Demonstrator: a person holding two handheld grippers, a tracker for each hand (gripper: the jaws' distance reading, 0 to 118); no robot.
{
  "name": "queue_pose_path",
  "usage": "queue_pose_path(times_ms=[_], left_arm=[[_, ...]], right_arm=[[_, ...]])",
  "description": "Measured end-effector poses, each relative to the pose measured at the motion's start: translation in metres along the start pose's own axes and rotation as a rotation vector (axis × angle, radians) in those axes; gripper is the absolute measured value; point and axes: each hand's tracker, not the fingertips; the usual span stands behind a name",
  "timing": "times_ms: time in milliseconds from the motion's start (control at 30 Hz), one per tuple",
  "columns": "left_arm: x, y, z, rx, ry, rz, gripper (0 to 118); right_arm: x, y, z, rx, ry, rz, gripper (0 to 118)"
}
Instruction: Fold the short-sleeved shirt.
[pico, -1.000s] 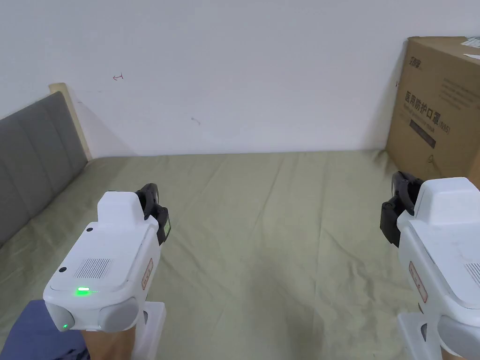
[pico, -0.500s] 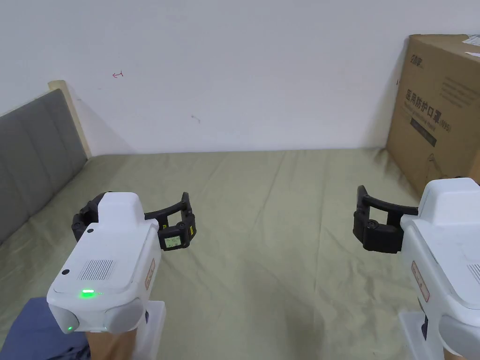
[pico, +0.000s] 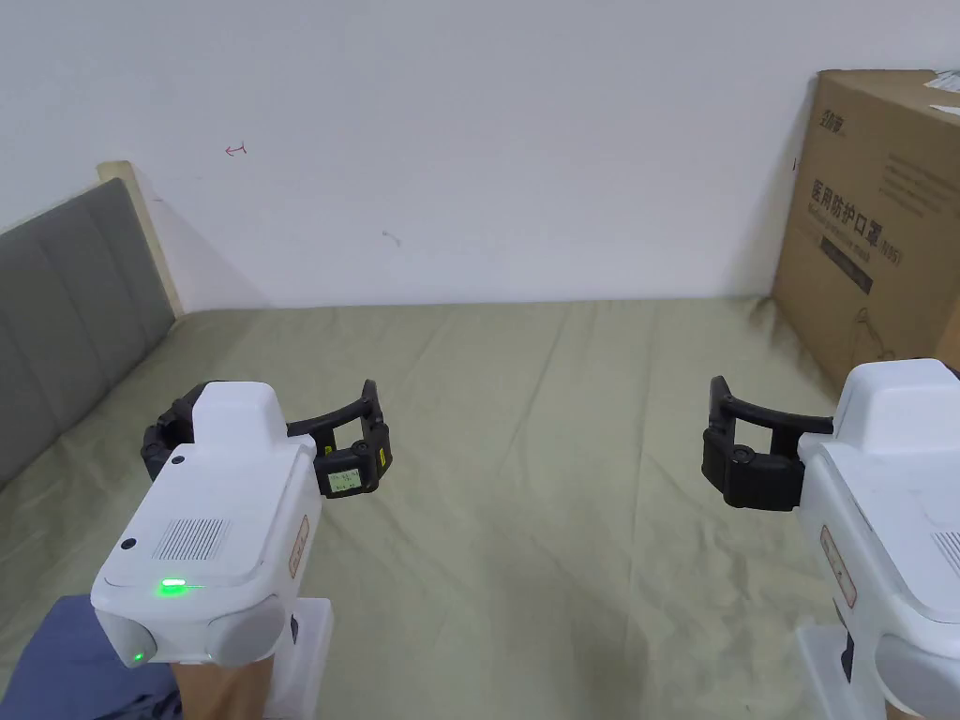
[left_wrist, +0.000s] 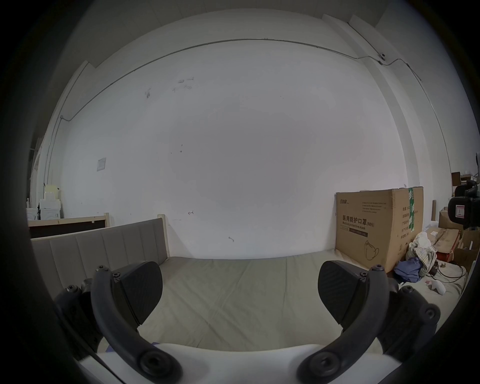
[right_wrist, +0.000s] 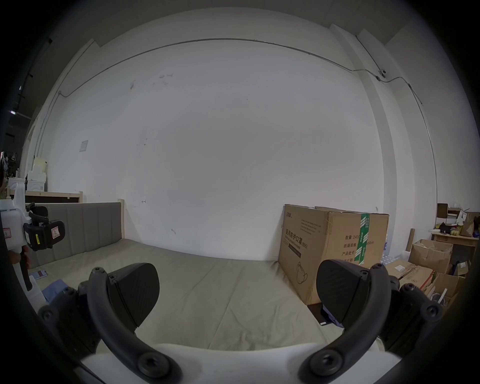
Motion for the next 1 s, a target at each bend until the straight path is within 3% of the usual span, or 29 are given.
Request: queue_pose_path(times_ms=[767,800,1000], left_arm=[[0.0018,-0.0023,-0.001,-0.002,0.005,-0.011,118],[0.0015,-0.0022,-0.0009,-0.002,0.004,-0.01,118],[0.0023,-0.0023,-0.001,-0.001,0.002,-0.009,118]], right_arm=[[0.0006,-0.0008,-0.0006,-0.007,0.0,0.005,118],[-0.0014,-0.0001,0.0002,0.007,0.05,-0.005,118],[-0.001,0.0002,0.0003,0.008,0.044,-0.004,118]])
